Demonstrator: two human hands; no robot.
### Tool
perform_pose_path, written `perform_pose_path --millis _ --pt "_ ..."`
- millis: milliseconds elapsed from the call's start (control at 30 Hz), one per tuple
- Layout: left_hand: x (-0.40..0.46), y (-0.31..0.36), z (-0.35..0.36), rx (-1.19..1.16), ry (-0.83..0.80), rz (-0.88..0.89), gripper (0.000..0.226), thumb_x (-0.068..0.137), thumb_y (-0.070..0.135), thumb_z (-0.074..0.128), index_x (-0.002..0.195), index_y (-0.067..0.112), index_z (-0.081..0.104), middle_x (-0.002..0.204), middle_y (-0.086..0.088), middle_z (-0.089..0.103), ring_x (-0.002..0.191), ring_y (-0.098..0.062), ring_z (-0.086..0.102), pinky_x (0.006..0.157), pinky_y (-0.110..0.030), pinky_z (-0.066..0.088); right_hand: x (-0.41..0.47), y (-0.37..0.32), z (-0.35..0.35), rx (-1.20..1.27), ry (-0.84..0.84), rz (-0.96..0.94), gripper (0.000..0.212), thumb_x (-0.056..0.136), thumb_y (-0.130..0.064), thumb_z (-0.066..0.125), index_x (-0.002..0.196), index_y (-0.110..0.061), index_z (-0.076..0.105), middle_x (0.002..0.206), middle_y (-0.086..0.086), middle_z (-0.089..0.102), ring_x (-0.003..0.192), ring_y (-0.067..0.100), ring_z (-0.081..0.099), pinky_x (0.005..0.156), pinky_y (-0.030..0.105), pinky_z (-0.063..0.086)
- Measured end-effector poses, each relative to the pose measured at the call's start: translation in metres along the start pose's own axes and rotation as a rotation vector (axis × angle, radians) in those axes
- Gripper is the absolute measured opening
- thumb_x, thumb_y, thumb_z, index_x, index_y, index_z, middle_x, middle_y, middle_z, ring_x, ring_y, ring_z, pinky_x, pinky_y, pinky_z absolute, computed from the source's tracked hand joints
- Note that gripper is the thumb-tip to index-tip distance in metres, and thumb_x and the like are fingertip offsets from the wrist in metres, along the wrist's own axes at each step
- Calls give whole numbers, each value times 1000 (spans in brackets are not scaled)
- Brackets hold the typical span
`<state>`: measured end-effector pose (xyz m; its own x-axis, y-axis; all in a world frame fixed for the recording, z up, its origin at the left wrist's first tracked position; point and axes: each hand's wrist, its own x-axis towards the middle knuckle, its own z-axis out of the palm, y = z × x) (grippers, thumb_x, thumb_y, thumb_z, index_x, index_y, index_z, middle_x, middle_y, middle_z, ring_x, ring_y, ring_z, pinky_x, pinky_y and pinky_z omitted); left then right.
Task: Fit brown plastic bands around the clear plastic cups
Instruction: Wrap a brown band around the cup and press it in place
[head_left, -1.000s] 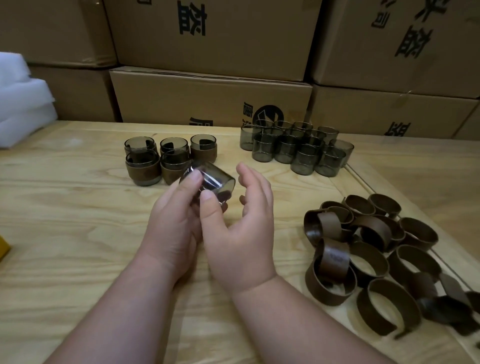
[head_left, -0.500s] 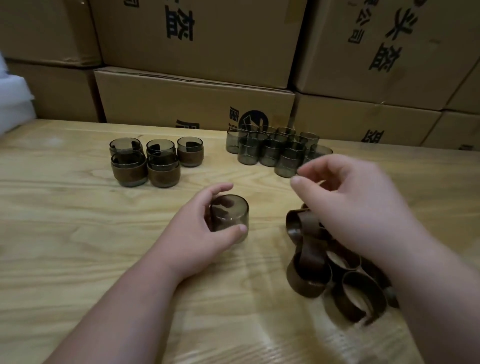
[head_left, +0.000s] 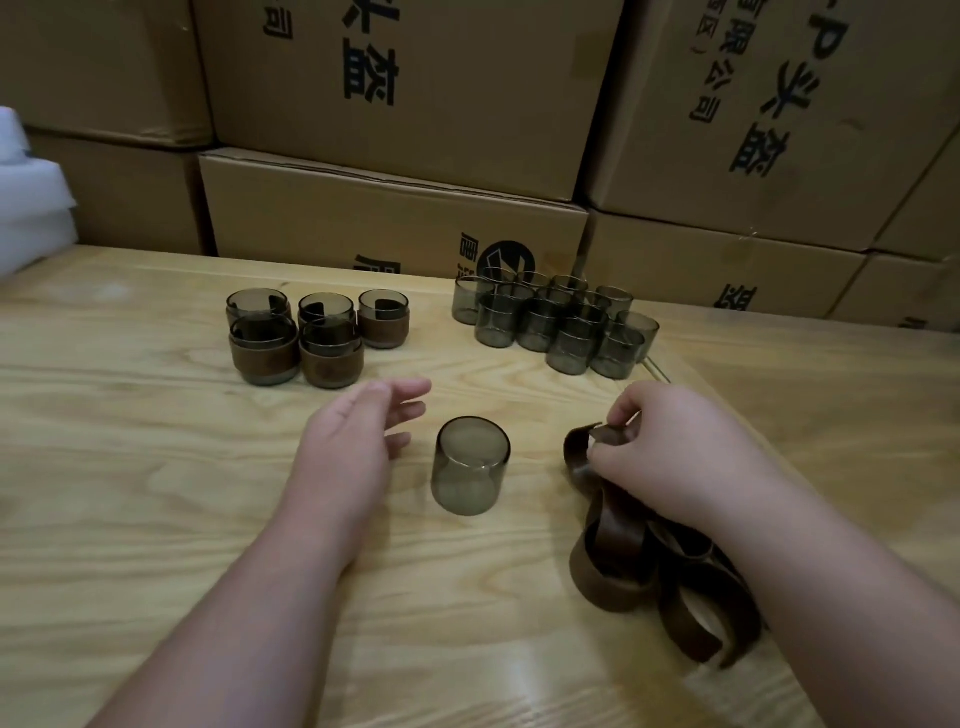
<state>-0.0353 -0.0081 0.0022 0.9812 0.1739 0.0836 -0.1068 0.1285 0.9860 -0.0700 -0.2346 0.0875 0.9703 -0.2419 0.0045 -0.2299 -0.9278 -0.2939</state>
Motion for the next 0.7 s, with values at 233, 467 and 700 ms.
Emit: perform_pose_path --millis 233,467,700 --pt "-1 -1 2 11 57 30 28 107 29 50 95 22 74 102 15 78 95 -5 73 79 -32 55 -10 -29 -2 409 325 -178 23 86 -41 76 102 -39 60 89 -19 62 80 -3 57 57 17 39" --pt "-3 1 0 -20 37 71 10 99 20 65 102 28 70 100 9 78 93 -9 74 77 -29 55 -26 -67 58 996 382 -153 17 88 -37 77 94 -40 62 90 -20 70 68 -3 67 50 11 49" --pt "-1 -1 2 -9 63 77 5 96 20 70 92 22 73 89 3 79 92 -17 74 74 -26 58 -31 -69 92 1238 412 -273 25 89 -17 77 99 -36 64 95 -29 72 82 3 74 60 29 63"
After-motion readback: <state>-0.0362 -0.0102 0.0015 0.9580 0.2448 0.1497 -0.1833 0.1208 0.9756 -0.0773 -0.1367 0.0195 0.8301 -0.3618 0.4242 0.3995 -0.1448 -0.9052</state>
